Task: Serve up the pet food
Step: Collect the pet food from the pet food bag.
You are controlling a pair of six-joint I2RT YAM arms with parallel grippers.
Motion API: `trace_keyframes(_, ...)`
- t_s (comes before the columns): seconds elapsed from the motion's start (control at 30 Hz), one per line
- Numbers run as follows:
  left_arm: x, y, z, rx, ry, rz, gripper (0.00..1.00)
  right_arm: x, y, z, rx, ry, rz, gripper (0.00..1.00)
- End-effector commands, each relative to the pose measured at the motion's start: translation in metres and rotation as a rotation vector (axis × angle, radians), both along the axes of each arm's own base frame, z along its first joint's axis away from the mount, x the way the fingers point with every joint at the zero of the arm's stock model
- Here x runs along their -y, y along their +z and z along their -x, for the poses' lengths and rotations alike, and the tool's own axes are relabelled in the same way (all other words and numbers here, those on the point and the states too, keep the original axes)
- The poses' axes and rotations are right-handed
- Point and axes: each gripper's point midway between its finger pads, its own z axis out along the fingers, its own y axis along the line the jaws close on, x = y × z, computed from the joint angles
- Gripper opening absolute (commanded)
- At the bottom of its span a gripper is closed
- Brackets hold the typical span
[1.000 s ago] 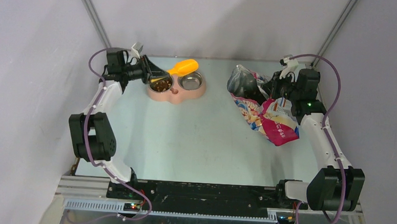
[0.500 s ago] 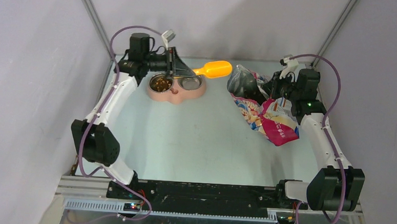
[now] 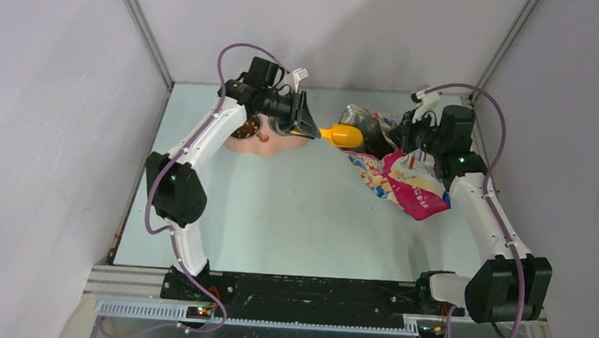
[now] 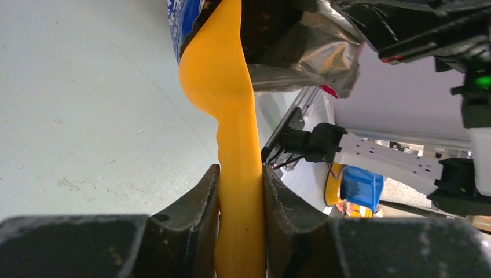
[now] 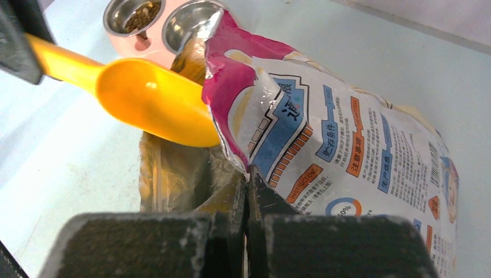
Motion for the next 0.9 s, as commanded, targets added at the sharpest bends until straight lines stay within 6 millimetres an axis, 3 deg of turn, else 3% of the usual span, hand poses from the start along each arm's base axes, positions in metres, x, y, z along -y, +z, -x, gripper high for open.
trace_keyframes(0.0,0.003,-0.009,0.0,0.035,-0.002,-0.089,0.0,-0.01,0.007,0.01,0.06,0.046,0.06,0.0)
trace_keyframes(0.47,0.02,-0.087,0.017,-0.068,-0.006,-0.275,0.0,-0.061,-0.005,0.028,0.082,0.196,0.143,0.0)
trace_keyframes(0.87,0.058,-0.146,-0.002,-0.253,0.016,-0.225,0.0,-0.077,-0.014,0.033,0.063,0.24,0.148,0.0)
